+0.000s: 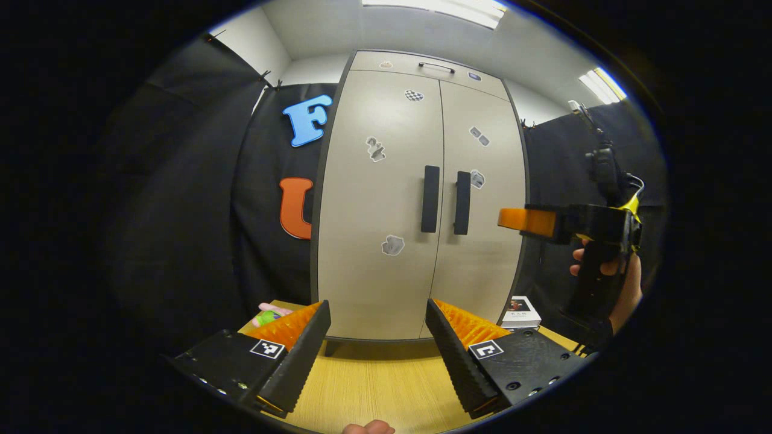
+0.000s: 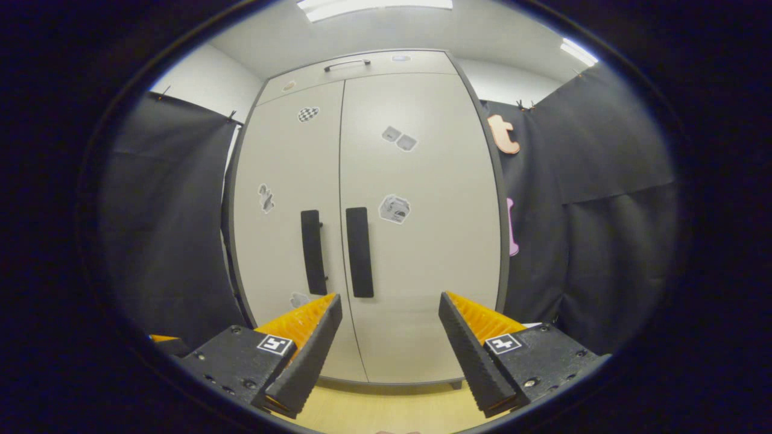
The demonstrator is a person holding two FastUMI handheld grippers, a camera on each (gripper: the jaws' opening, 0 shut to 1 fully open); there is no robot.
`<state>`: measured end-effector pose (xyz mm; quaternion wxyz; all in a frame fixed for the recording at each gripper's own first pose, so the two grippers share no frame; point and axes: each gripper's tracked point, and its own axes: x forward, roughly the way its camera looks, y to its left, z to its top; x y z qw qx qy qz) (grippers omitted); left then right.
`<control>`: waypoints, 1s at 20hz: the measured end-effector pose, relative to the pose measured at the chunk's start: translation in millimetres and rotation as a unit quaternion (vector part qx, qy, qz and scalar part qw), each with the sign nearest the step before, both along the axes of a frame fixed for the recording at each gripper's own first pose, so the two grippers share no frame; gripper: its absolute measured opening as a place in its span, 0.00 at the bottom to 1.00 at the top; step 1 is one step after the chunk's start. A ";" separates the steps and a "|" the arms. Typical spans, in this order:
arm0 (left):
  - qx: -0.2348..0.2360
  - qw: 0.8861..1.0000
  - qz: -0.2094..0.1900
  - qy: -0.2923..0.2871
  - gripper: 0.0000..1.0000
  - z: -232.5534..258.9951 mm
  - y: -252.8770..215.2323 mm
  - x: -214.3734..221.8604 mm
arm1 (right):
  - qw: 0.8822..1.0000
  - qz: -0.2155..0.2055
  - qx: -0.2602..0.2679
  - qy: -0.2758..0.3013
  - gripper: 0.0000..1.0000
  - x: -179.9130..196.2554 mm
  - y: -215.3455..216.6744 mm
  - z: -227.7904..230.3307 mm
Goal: Open the right door of the double-door shoe cabinet with the right hand, and open the left door with the left hand.
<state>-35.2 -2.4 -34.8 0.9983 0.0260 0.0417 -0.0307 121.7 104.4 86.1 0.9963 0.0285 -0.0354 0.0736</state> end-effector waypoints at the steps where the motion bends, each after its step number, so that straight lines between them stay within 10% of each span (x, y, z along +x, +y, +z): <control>1: -0.002 1.000 0.000 0.001 0.95 -1.0 0.3 -1.2 | 1.000 -0.002 -0.005 -0.001 0.98 12.5 3.0 4.5; 20: -0.003 1.000 0.024 0.005 0.95 -6.1 23.9 -3.7 | 0.999 -0.030 -0.027 0.021 1.00 116.6 35.7 17.3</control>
